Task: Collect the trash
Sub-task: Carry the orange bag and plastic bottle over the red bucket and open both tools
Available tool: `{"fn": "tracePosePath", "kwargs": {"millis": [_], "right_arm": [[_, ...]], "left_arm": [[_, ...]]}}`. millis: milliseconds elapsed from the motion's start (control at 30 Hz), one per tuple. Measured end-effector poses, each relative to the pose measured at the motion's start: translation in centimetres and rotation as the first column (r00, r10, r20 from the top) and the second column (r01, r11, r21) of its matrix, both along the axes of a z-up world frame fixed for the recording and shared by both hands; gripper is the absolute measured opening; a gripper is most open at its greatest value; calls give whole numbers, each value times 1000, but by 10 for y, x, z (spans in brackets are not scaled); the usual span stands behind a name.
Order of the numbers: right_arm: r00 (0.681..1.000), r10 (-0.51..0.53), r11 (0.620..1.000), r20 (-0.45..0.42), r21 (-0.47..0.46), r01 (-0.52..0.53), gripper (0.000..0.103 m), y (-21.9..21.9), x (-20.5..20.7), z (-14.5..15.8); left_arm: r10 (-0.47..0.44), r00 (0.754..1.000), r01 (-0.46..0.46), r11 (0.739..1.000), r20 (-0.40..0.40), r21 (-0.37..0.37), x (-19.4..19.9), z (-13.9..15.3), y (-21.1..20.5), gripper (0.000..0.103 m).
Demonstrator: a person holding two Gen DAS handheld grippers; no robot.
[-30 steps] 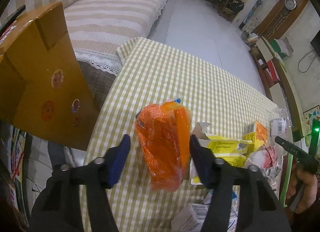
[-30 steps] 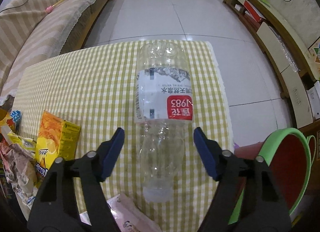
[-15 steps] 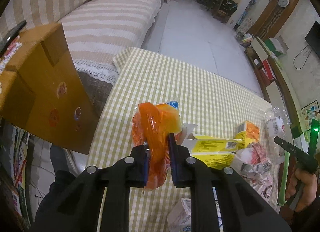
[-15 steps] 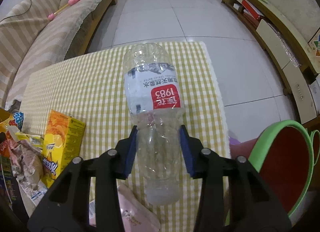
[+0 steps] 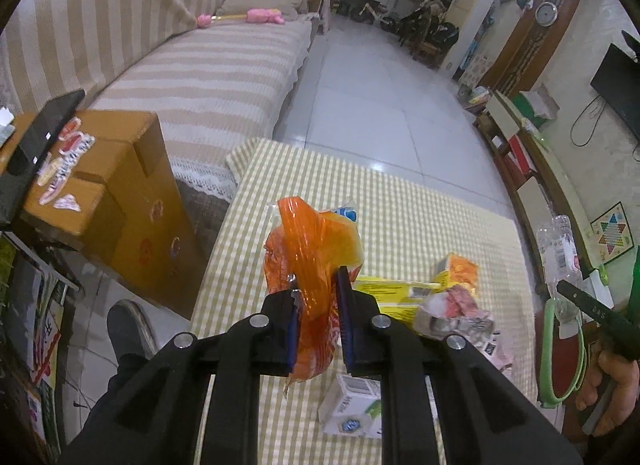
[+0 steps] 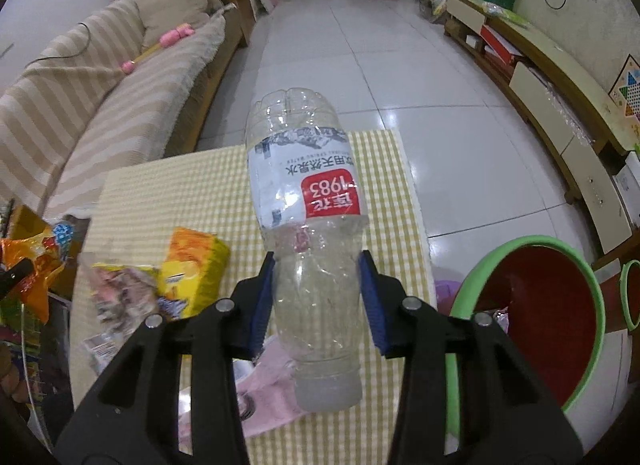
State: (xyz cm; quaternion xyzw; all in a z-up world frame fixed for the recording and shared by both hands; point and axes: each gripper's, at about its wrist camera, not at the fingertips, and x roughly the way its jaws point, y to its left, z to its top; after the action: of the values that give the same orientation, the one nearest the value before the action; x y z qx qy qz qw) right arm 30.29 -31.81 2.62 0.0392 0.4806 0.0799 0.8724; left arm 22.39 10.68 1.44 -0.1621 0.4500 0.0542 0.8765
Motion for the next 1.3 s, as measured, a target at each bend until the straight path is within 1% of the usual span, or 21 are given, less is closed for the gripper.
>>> {"fn": "tracePosePath", "kwargs": {"millis": [300,567,800,933,1100,1233,1300], "right_arm": [[998,13,1000,56,26,-15,40,-2,-41,36],[996,1,999,89,40,-5,40,-17,-59,51],[992,-47,998,115,57,40,40,-47,-74,62],[988,-84,995,127,59,77,40,-71,-83,67],[980,-145,989,132,60,138,40,-108,-91,69],[972,-197,980,132,64,190,40,-138,-99,67],[967,-221,975,129,67,214,40,-153,-102,65]], "left_arm": [[-45,998,45,999,51,5,-18,30,-23,12],[-79,994,79,997,78,10,-25,47,-43,12],[-150,982,148,989,115,20,-27,67,-78,12],[-203,970,203,979,133,15,-24,75,-106,12],[-287,948,289,957,141,6,-14,79,-151,12],[-360,923,363,932,138,2,-6,79,-192,12],[-399,907,403,915,136,-2,-4,77,-214,12]]}}
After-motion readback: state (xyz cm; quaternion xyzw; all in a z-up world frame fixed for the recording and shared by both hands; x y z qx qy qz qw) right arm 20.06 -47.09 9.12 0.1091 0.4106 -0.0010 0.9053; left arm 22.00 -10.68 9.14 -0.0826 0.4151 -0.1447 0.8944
